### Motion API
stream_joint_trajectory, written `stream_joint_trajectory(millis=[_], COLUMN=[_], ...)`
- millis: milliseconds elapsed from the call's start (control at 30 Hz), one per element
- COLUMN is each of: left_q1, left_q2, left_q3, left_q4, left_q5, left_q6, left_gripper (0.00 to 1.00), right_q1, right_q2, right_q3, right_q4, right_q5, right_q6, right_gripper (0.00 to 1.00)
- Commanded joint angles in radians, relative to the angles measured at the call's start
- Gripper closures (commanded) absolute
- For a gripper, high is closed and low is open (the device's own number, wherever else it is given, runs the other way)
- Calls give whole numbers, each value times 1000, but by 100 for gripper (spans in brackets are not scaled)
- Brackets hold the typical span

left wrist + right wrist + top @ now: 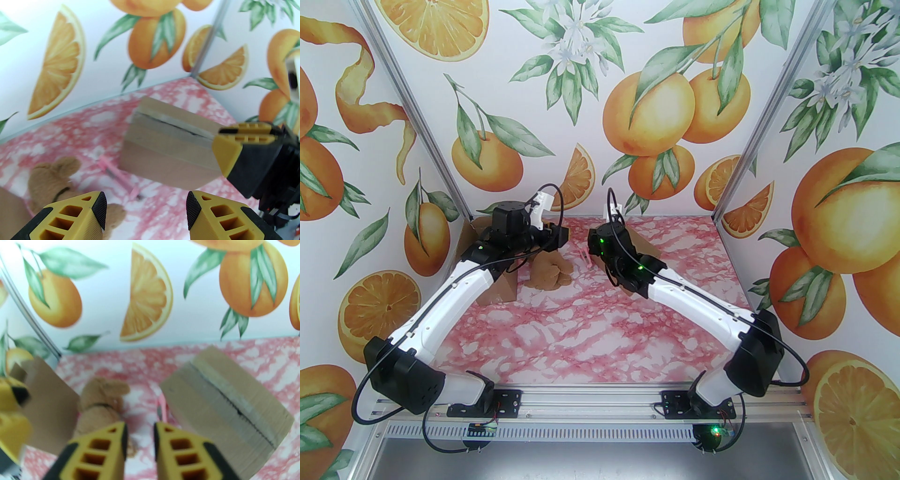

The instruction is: Unpack the express box

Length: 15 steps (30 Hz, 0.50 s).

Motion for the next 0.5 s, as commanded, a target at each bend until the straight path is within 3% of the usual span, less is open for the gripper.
stream_joint_trajectory(millis=[0,100,300,467], left_q1=[46,58,61,61], left_q2=[22,21,22,14], left_q3=[41,47,62,62], left_q4=[-59,-55,-83,-104], left_q5=[-54,-57,-62,-79], left_q6=[-20,-32,-19,-8], left_gripper=[40,40,40,39], right_q1=[-16,-16,-17,-42], right_q2=[113,251,511,720], right_q3=[58,173,415,697], right_q4=[-145,-254,-370,-587], right_q5=[-102,-146,-105,-63], right_q6=[30,8,-42,45], right_gripper=[65,59,53,46])
